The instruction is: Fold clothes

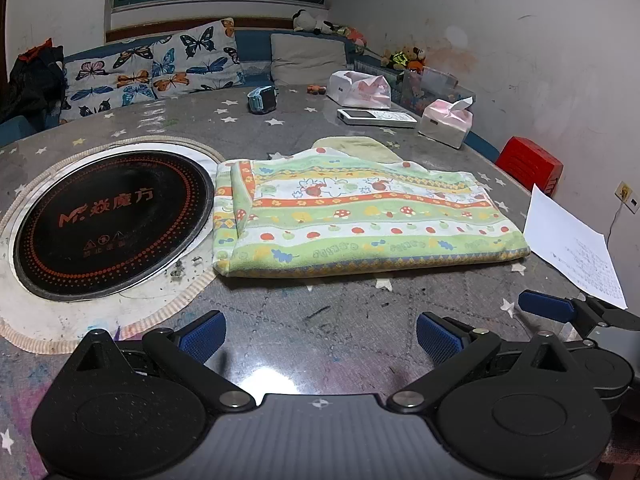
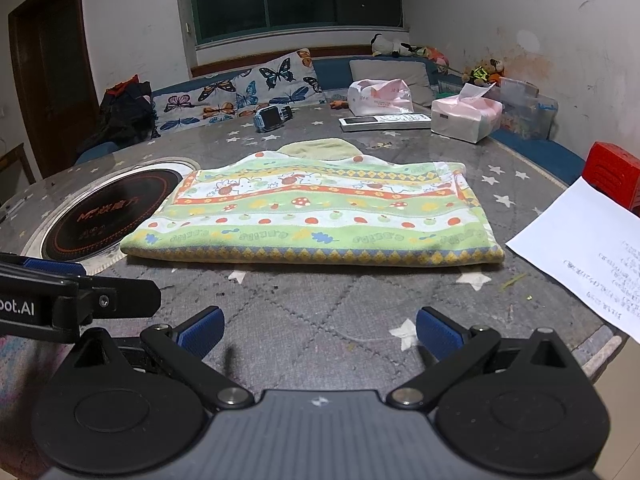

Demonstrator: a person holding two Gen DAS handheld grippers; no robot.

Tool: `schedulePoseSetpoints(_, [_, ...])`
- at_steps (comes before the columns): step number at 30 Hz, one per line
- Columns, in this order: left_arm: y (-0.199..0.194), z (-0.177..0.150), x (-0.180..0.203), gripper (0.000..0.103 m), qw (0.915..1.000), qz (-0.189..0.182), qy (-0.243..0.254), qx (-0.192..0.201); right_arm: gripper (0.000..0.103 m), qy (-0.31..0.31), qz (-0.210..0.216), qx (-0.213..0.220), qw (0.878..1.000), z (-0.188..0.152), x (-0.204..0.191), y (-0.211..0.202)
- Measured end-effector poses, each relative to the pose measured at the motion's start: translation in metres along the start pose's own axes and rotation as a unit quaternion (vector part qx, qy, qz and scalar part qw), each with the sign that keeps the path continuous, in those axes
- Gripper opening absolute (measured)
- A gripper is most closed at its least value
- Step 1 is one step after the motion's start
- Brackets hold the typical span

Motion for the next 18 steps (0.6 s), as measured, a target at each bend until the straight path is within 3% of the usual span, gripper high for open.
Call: schedulePoseSetpoints(18, [0.0006,0.0045,0.0016,0.103,1.0,0.001,0.003,0.002,0.103,-0.005,0.0,-0.002,1.0,0.0018,-0.0028,0.0018])
Point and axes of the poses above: each gripper's, at about its wrist camera, not at the fingertips, and y roughly the way its jaws point, x to its right, z to its top, the point moved 9 cm from there along y, roughly the way its jaws point, and after that the axes turned 6 degrees about -x, right-handed, at the moved point
